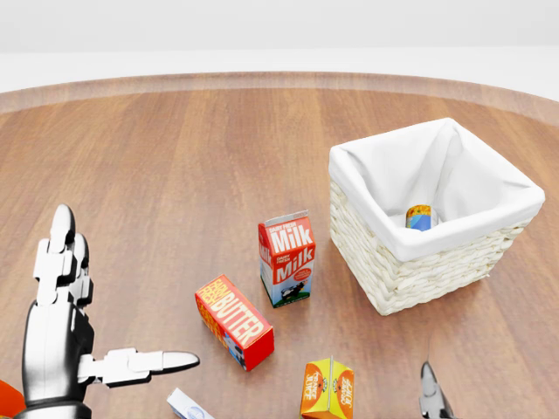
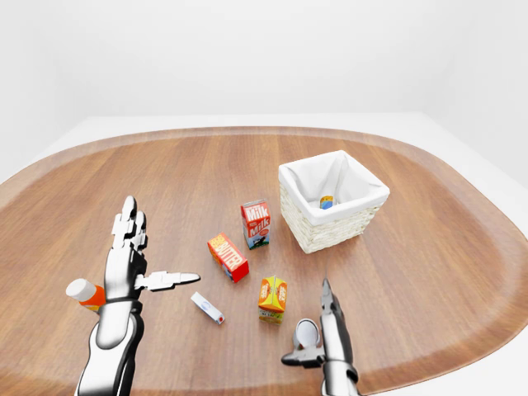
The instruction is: Pick up the alphabet soup and the tomato sauce, and put them in the basket.
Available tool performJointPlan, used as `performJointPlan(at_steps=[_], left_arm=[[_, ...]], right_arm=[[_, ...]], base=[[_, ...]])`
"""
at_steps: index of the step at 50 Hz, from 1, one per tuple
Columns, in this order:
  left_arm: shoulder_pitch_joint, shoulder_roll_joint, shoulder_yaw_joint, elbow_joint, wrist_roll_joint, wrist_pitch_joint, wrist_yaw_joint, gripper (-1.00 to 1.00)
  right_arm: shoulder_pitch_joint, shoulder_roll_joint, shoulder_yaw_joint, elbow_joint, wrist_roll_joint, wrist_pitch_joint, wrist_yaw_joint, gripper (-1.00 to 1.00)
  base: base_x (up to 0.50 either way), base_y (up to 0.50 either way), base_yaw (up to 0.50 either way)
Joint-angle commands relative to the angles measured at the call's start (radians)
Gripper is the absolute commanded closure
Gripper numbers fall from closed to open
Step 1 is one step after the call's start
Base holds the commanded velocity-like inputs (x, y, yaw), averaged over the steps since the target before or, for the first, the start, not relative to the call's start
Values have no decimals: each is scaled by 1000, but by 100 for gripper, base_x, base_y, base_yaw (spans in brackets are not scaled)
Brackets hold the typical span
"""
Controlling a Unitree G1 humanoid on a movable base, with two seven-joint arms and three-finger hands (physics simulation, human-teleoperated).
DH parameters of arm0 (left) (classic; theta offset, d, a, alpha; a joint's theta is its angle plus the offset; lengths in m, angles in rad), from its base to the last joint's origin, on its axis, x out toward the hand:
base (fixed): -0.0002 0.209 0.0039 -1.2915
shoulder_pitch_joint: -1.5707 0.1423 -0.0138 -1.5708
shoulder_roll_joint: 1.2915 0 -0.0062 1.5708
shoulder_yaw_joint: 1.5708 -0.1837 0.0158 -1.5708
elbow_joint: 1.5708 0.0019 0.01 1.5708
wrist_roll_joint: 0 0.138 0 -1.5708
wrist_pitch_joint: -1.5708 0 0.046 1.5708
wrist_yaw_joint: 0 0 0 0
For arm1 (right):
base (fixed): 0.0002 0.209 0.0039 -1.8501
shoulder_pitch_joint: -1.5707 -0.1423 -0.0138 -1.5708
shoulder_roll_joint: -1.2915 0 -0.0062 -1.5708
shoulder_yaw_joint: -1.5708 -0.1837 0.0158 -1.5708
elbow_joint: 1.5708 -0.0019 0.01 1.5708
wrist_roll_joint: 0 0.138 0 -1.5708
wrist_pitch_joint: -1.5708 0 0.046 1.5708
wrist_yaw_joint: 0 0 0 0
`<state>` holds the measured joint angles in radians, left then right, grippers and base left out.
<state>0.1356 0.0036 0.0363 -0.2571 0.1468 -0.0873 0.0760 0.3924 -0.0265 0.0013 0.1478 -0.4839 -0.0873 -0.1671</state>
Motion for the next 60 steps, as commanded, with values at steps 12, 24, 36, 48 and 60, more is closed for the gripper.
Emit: performJointPlan(at_steps=[12, 24, 36, 48, 60], left_arm=[[-1, 0, 2, -3, -1, 0, 1, -100], [-4, 0, 4, 3, -1, 0, 3, -100], [0, 0, 3, -1, 0, 0, 2, -100], [-2, 0, 3, 1, -1, 0, 4, -100], [-3, 1, 5, 1, -2, 0, 2, -100]], right_arm=[[2, -4, 10, 1, -29, 0, -29, -100], [-12, -9, 17, 50, -58, 0, -62, -100], [-15, -12, 26, 75, -79, 0, -84, -100], [-8, -15, 35, 62, -76, 0, -83, -100], [-3, -16, 42, 56, -83, 0, -88, 100]], base=[[0, 0, 0], [0, 0, 0], [0, 0, 0], [0, 0, 0], [0, 0, 0]])
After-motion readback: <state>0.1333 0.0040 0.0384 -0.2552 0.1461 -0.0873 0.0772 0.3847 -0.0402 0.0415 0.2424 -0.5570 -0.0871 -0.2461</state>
